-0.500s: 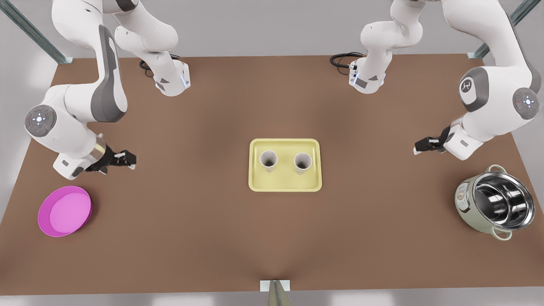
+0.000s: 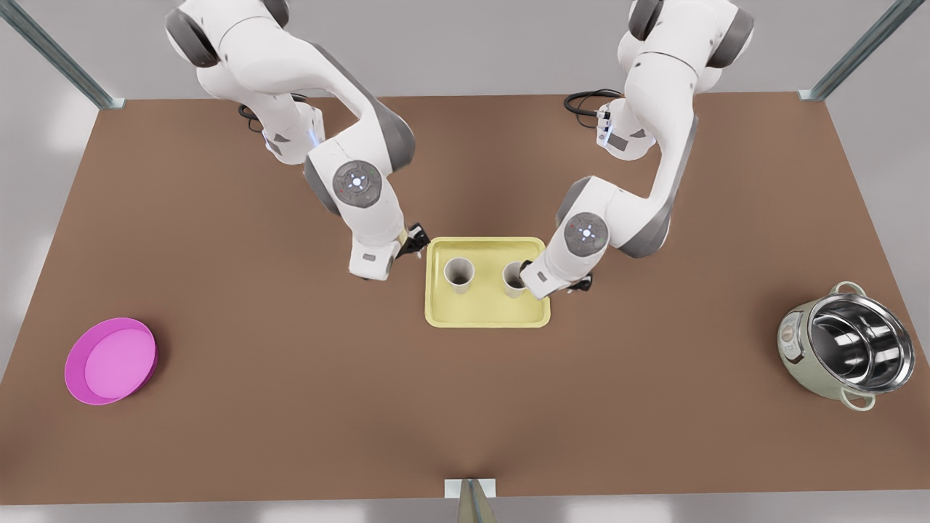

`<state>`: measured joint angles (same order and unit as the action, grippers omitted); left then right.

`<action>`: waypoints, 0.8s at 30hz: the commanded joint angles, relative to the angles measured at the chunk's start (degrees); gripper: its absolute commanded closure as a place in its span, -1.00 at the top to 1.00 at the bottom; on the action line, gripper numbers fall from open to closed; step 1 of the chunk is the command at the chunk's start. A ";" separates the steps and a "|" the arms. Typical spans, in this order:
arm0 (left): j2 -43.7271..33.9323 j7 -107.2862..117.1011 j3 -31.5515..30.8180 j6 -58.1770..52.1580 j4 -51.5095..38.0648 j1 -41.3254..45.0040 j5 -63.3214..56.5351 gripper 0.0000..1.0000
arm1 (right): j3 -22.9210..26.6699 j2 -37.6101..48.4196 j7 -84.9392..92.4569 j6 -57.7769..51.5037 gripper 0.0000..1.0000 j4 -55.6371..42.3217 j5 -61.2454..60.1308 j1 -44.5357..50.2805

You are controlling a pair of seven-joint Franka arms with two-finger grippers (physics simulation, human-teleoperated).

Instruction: Use the left arm to pick up the white IKEA cup from the tray and place it on the middle-left position; use the right arm to pick up the white IKEA cup from the tray and place it on the middle-right position

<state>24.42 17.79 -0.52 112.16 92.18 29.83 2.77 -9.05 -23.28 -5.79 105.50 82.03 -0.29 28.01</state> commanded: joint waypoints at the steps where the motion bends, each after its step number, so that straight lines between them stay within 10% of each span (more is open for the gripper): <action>1: 0.63 23.96 0.00 5.08 0.02 0.58 0.49 1.00 | -1.49 -3.26 -20.66 5.42 1.00 -2.48 -0.24 -0.06; 24: 3.26 27.04 0.35 21.08 15.84 4.27 0.22 1.00 | -4.04 -11.17 -18.12 18.17 1.00 7.62 0.38 2.67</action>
<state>27.37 37.91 -0.18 130.94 107.97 34.08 3.10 -13.08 -34.36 -20.45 120.73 89.18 0.01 30.72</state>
